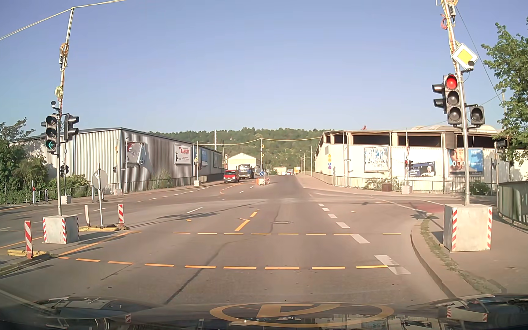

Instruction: Follow the waypoints while adhering to traffic rules and regulations

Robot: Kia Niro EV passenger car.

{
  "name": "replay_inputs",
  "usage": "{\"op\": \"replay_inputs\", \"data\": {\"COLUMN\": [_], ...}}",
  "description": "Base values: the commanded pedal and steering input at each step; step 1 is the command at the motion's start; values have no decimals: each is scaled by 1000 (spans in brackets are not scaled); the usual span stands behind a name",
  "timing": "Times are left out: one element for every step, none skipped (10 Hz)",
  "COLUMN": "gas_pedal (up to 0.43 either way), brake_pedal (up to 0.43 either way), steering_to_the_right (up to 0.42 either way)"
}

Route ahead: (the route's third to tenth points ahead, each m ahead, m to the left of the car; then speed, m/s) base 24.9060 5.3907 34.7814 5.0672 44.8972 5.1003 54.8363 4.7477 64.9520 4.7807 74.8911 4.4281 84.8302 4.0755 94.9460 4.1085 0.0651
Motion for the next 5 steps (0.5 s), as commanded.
{"op": "replay_inputs", "data": {"gas_pedal": [0,0,0,0,0], "brake_pedal": [274,280,280,287,299], "steering_to_the_right": [-3,-3,-3,-3,-3]}}
